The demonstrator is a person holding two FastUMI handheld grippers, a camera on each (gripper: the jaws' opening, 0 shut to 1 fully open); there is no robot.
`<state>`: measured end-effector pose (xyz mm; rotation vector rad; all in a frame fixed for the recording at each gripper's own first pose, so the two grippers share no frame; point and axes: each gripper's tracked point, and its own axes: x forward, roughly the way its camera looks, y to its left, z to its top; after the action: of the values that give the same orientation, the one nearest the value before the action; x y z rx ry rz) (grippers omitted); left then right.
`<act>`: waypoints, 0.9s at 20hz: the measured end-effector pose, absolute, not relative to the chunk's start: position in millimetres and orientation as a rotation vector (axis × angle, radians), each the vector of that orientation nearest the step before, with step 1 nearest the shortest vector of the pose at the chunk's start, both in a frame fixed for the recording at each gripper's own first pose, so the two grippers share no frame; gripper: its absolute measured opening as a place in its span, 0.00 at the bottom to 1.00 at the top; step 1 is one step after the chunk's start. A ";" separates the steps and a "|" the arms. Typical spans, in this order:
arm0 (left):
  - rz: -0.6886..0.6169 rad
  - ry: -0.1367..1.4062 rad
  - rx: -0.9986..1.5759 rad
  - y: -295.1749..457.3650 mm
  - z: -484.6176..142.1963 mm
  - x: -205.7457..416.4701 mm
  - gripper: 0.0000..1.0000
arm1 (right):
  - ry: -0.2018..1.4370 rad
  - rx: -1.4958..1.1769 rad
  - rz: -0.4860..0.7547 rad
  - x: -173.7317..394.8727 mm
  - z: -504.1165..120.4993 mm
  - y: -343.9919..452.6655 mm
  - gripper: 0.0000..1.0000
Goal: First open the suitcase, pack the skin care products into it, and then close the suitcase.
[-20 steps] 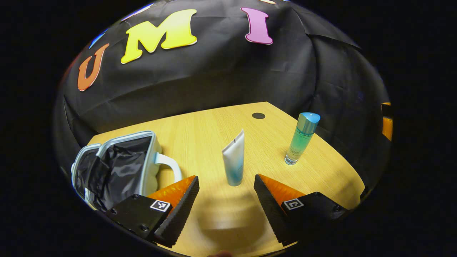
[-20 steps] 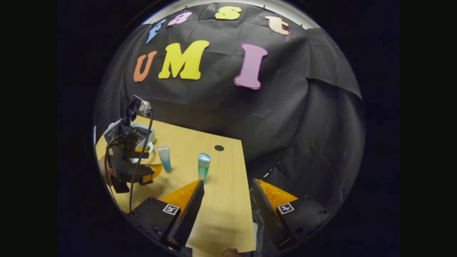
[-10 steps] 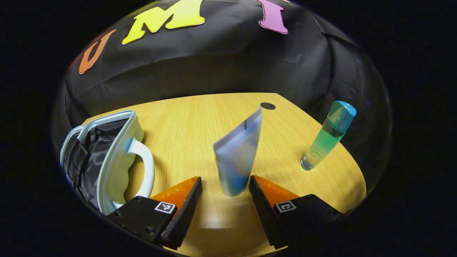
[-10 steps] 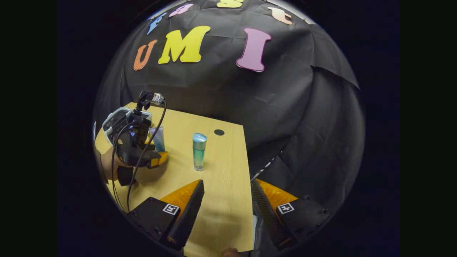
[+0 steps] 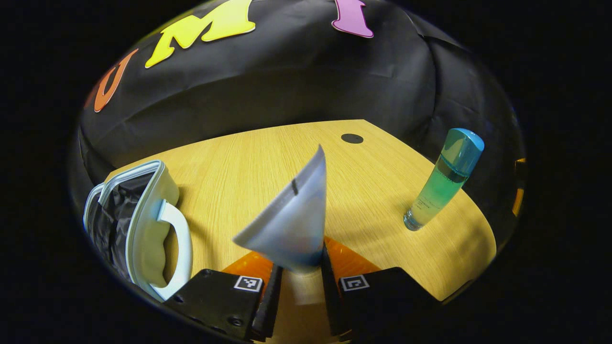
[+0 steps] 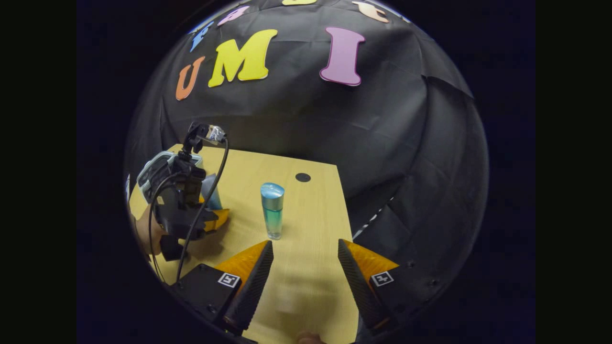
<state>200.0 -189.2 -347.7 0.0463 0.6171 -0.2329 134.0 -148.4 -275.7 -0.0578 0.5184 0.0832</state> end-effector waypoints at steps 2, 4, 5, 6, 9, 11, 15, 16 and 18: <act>-0.234 0.624 0.035 -189.3 -348.7 197.5 0.43 | 0.515 -0.066 0.098 143.8 -277.6 -145.8 0.80; -0.232 0.630 0.023 -186.9 -346.0 194.4 0.42 | 0.510 -0.068 0.118 154.2 -280.3 -139.4 0.81; -0.234 0.628 0.013 -186.4 -343.8 191.6 0.42 | 0.510 -0.065 0.123 159.6 -282.8 -136.0 0.81; -0.238 0.628 0.002 -185.2 -339.6 188.0 0.41 | 0.512 -0.059 0.134 164.2 -286.3 -130.9 0.81; -0.222 0.639 -0.015 -175.8 -321.2 169.7 0.41 | 0.539 -0.043 0.167 179.8 -303.1 -111.5 0.81; -0.219 0.632 -0.037 -170.1 -302.6 154.8 0.41 | 0.544 -0.047 0.175 191.7 -312.7 -101.0 0.81; -0.179 0.619 -0.050 -144.6 -270.1 123.4 0.40 | 0.559 -0.002 0.172 213.8 -333.4 -84.5 0.81; -0.163 0.619 -0.052 -136.3 -263.9 116.2 0.40 | 0.567 0.013 0.172 219.4 -339.1 -80.1 0.80; -0.124 0.613 -0.048 -113.5 -252.7 105.8 0.40 | 0.582 0.014 0.154 227.7 -349.4 -78.7 0.75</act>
<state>105.8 -113.5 -252.7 -0.0481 0.6127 -0.1235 227.7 -78.7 -349.4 0.0140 0.5816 0.1536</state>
